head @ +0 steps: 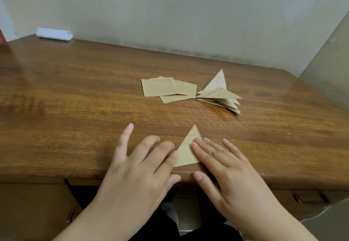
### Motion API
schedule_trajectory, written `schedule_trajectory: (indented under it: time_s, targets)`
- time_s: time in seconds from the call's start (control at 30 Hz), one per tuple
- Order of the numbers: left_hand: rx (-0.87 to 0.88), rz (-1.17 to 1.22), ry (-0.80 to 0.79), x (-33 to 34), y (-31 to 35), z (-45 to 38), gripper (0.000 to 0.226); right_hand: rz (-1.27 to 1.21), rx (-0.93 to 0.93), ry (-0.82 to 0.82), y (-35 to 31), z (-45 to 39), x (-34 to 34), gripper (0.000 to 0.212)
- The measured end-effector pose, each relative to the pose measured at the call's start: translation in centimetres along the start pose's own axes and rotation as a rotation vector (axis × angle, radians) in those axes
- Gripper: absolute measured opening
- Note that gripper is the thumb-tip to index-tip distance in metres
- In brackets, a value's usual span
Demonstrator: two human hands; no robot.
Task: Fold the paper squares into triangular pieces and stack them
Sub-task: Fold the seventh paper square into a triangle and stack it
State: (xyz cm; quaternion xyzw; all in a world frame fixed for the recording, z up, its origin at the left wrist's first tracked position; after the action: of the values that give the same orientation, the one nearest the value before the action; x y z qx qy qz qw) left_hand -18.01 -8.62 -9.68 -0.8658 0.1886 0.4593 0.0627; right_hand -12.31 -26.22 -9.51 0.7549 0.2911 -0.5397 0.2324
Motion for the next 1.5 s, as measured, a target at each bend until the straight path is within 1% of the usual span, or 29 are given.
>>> schedule_trajectory:
  time_s: [0.07, 0.17, 0.2, 0.27, 0.33, 0.4, 0.43, 0.47, 0.5, 0.53, 0.6, 0.67, 0.7, 0.77, 0.83, 0.87, 0.9, 0.93, 1.0, 1.03, 1.1, 1.17, 1.23, 1.4, 1.5]
  targets:
    - [0.083, -0.042, 0.065, 0.1, -0.1, 0.3, 0.036, 0.056, -0.04, 0.094, -0.1, 0.5, 0.2, 0.056]
    - [0.185, -0.054, 0.145, 0.1, 0.0, 0.9, 0.027, 0.096, -0.125, 0.304, -0.4, 1.4, 0.2, 0.041]
    - [0.198, -0.033, 0.166, 0.0, 0.0, 1.0, 0.025, 0.081, -0.142, 0.356, -0.4, 1.6, 0.1, 0.036]
    - [0.169, 0.068, 0.175, -0.4, -0.1, 1.0, 0.023, -0.021, -0.137, 0.386, -0.3, 1.4, -0.4, 0.028]
    - [0.069, 0.269, 0.15, -1.1, -0.4, 0.3, 0.021, -0.219, -0.088, 0.373, -0.3, 0.7, -1.2, 0.021]
    - [-0.093, 0.502, 0.114, -1.9, -0.6, -0.8, 0.02, -0.514, 0.033, 0.301, -0.5, -0.4, -2.6, 0.012]
    - [-0.2, 0.586, 0.091, -2.2, -0.7, -1.4, 0.022, -0.651, 0.116, 0.249, -0.5, -1.1, -3.2, 0.016]
    - [-0.316, 0.648, 0.062, -2.6, -0.7, -2.0, 0.025, -0.734, 0.193, 0.206, -0.5, -1.7, -3.7, 0.023]
    - [-0.425, 0.679, 0.018, -2.7, -0.7, -2.6, 0.028, -0.746, 0.259, 0.168, -0.2, -2.3, -3.9, 0.028]
    - [-0.511, 0.668, -0.03, -2.8, -0.6, -3.1, 0.03, -0.716, 0.316, 0.134, 0.2, -2.9, -3.9, 0.032]
    - [-0.608, 0.567, -0.088, -3.0, -0.7, -4.1, 0.033, -0.609, 0.404, 0.059, 1.0, -4.2, -3.8, 0.034]
    - [-0.612, 0.409, -0.198, -2.5, -0.7, -4.8, 0.037, -0.458, 0.431, -0.041, 1.5, -5.5, -3.4, 0.035]
    - [-0.587, 0.336, -0.232, -2.0, -0.7, -5.0, 0.039, -0.355, 0.404, -0.092, 1.5, -5.9, -3.1, 0.038]
    - [-0.549, 0.235, -0.246, -1.0, -0.9, -5.0, 0.041, -0.174, 0.329, -0.156, 1.2, -6.6, -2.6, 0.04]
    - [-0.563, 0.227, -0.234, -0.7, -1.5, -4.8, 0.035, -0.066, 0.294, -0.159, 1.0, -6.8, -2.5, 0.037]
    - [-0.572, 0.241, -0.229, -0.7, -1.8, -4.8, 0.027, -0.037, 0.294, -0.139, 1.0, -6.8, -2.6, 0.034]
    - [-0.576, 0.262, -0.236, -0.8, -2.1, -4.9, 0.019, -0.014, 0.293, -0.105, 1.0, -6.6, -2.7, 0.031]
    - [-0.575, 0.284, -0.258, -0.8, -2.4, -4.9, 0.015, 0.01, 0.284, -0.052, 0.9, -6.4, -2.6, 0.032]
    - [-0.556, 0.327, -0.304, -0.6, -2.7, -4.9, 0.021, -0.018, 0.205, 0.084, -0.2, -6.0, -2.4, 0.026]
    - [-0.545, 0.331, -0.317, -0.5, -2.7, -4.9, 0.025, -0.066, 0.171, 0.113, -0.9, -5.8, -2.2, 0.021]
    - [-0.53, 0.308, -0.324, -0.5, -2.5, -4.9, 0.031, -0.219, 0.158, 0.072, -2.1, -5.4, -1.5, 0.012]
    - [-0.516, 0.285, -0.33, -0.4, -2.4, -4.8, 0.031, -0.299, 0.183, 0.054, -2.1, -5.0, -0.8, 0.011]
    - [-0.523, 0.287, -0.357, -0.3, -2.6, -4.7, 0.031, -0.313, 0.216, 0.067, -1.4, -4.7, -0.8, 0.013]
    - [-0.51, 0.328, -0.437, -0.5, -3.1, -4.8, 0.035, -0.284, 0.336, 0.009, 1.3, -3.3, -1.8, 0.016]
    - [-0.502, 0.351, -0.48, -0.7, -3.2, -5.0, 0.037, -0.266, 0.415, -0.055, 2.6, -2.7, -2.5, 0.016]
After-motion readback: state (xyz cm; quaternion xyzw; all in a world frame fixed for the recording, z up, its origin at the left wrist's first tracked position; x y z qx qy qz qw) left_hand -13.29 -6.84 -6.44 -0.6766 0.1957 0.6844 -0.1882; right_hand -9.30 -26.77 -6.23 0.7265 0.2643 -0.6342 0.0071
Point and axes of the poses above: each hand's wrist, its own z-axis away from the middle knuckle, its own x-axis out of the palm, y = z × x, the point moved 3 cm from there along -z, towards the middle knuckle, and after that the axes turned 7 degrees about z, right-handed, at the moved point
